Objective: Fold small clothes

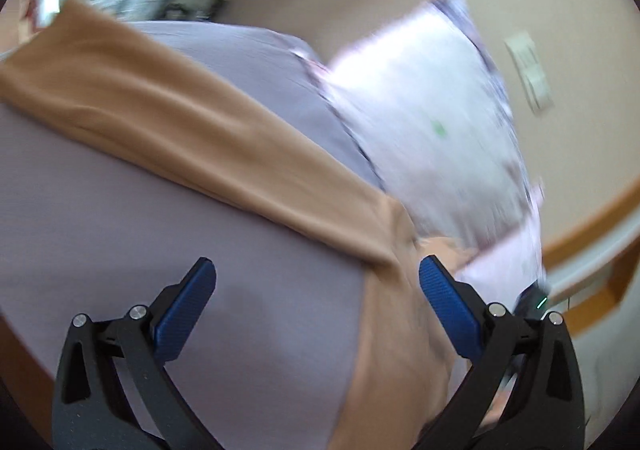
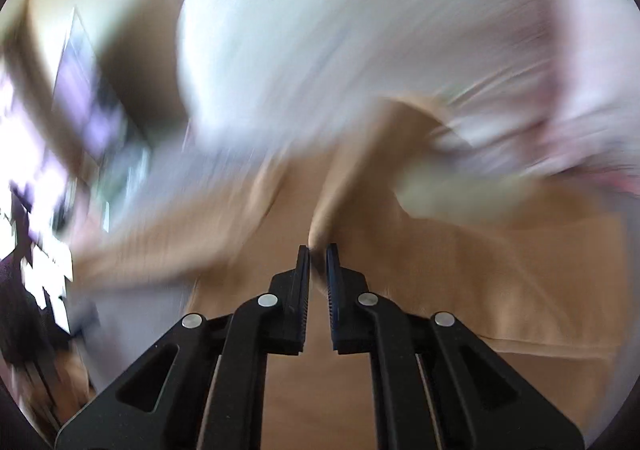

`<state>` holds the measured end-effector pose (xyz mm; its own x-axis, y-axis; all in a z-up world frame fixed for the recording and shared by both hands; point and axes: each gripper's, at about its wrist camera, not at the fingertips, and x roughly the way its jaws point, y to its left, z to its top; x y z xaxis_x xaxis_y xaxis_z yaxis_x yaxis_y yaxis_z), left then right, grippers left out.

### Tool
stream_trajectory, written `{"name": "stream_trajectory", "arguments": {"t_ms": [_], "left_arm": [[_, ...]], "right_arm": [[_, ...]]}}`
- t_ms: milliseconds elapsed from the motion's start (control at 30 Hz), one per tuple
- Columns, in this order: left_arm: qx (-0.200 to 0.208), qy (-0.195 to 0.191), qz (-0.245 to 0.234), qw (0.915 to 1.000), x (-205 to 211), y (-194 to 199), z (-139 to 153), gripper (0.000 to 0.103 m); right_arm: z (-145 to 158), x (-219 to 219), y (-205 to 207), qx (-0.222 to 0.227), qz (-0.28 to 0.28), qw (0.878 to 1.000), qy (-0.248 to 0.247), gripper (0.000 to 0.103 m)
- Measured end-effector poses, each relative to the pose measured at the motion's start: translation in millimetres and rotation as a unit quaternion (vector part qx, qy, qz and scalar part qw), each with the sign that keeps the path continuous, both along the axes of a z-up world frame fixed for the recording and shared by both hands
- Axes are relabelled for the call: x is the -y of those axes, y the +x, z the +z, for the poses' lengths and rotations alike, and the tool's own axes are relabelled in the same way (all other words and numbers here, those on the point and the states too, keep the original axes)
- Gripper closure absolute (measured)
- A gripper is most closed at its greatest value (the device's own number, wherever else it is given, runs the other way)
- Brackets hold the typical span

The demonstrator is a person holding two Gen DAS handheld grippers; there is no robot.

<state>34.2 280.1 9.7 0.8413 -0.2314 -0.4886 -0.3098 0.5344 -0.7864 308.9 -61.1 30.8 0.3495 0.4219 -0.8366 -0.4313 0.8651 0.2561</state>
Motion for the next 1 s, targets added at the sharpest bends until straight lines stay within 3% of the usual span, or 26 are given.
{"name": "stream_trajectory", "arguments": {"t_ms": [67, 133, 167, 333, 567, 600, 667, 733, 767, 833, 867, 933, 1000], "left_arm": [[-0.006, -0.012, 0.028, 0.9995, -14, -5, 0, 0.006], [-0.017, -0.016, 0.049, 0.9985, -22, -7, 1, 0.006], [-0.023, -0.021, 0.058, 0.9979, -27, -6, 1, 0.006], [-0.063, -0.060, 0.090, 0.9921, -52, 1, -5, 0.006], [-0.085, -0.121, 0.112, 0.9826, -75, 12, -14, 0.006], [-0.089, -0.123, 0.115, 0.9817, -75, 14, -16, 0.011], [-0.109, -0.121, 0.126, 0.9786, -80, 16, -19, 0.030], [-0.137, -0.120, 0.135, 0.9740, -86, 19, -29, 0.082], [-0.145, -0.125, 0.135, 0.9722, -88, 20, -35, 0.092], [-0.145, -0.126, 0.145, 0.9705, -89, 19, -39, 0.095], [-0.147, -0.112, 0.147, 0.9717, -86, 21, -34, 0.095], [-0.126, -0.034, 0.146, 0.9806, -70, 32, -4, 0.096], [-0.079, 0.073, 0.115, 0.9874, -32, 56, 43, 0.096]], "right_arm": [[1, -5, -10, 0.007, 0.012, 1.000, 0.009, 0.078], [15, 12, -18, 0.035, -0.012, 0.999, 0.023, 0.027], [24, 26, -21, 0.052, -0.030, 0.998, 0.034, 0.022], [46, 86, -25, 0.062, -0.079, 0.992, 0.076, 0.018], [38, 125, -42, 0.040, -0.103, 0.986, 0.125, 0.017], [39, 126, -46, 0.039, -0.102, 0.986, 0.130, 0.017], [39, 131, -50, 0.039, -0.100, 0.984, 0.140, 0.017], [41, 137, -54, 0.042, -0.097, 0.984, 0.146, 0.016], [42, 142, -57, 0.046, -0.097, 0.983, 0.148, 0.016], [43, 150, -60, 0.054, -0.100, 0.982, 0.150, 0.016], [45, 157, -62, 0.060, -0.105, 0.981, 0.150, 0.015], [48, 170, -64, 0.071, -0.115, 0.979, 0.153, 0.013], [51, 187, -64, 0.086, -0.139, 0.976, 0.145, 0.013]]}}
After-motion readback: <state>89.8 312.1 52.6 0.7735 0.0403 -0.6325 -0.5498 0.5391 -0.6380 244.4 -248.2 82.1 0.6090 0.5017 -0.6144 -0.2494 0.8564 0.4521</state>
